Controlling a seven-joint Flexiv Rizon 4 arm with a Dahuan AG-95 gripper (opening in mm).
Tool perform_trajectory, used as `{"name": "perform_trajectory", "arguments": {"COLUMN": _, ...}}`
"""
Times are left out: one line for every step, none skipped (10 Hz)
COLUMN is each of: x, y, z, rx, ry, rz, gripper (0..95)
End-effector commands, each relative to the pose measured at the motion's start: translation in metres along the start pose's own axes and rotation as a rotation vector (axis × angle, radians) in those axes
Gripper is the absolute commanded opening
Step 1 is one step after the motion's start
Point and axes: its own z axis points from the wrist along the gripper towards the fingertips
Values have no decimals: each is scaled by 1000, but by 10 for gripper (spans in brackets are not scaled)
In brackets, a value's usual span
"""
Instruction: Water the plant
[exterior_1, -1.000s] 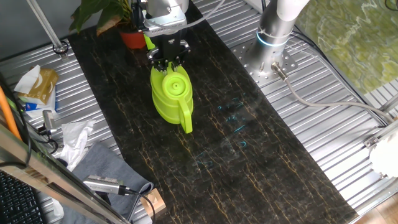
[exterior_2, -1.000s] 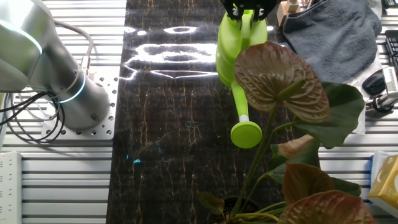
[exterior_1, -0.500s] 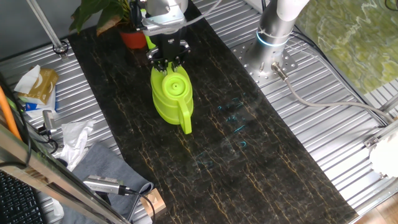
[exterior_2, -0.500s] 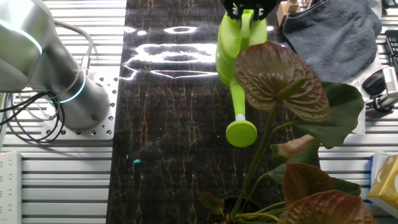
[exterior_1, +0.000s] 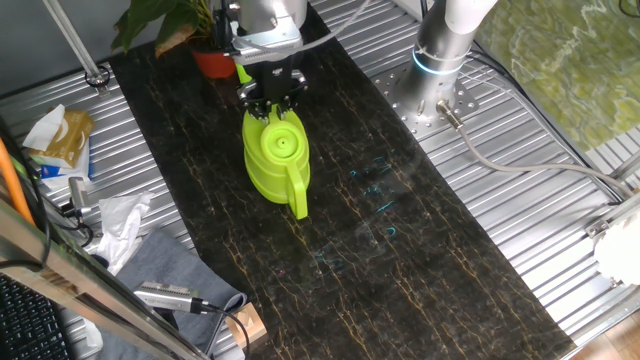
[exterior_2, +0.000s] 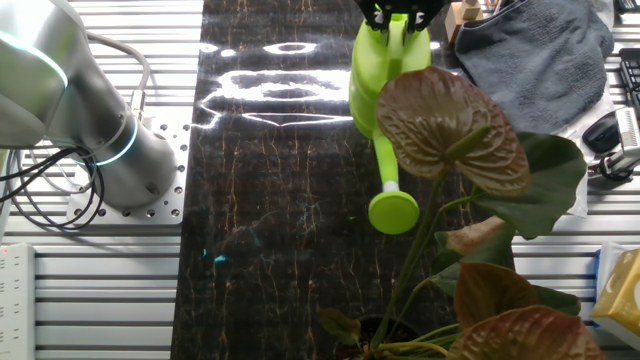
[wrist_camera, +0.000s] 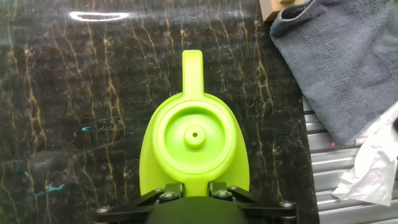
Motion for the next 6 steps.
{"name": "perform_trajectory", "arguments": {"x": 4, "y": 0, "z": -4, "rx": -3, "ry": 0, "rz": -40, "gripper": 0}}
{"name": "perform_trajectory", "arguments": {"x": 8, "y": 0, "z": -6, "rx": -9, "ry": 0, "rz": -49, "gripper": 0}}
{"name": "perform_trajectory", "arguments": {"x": 9, "y": 0, "z": -6, "rx": -9, "ry": 1, "rz": -53, "gripper": 0}}
{"name": "perform_trajectory", "arguments": {"x": 15, "y": 1, "z": -9, "rx": -10, "ry": 2, "rz": -63, "gripper": 0}}
{"name": "perform_trajectory", "arguments": {"x": 16, "y": 1, "z": -10, "rx": -10, "ry": 1, "rz": -66, "gripper": 0}}
{"name": "perform_trajectory", "arguments": {"x": 18, "y": 2, "z": -11, "rx": -8, "ry": 2, "rz": -70, "gripper": 0}}
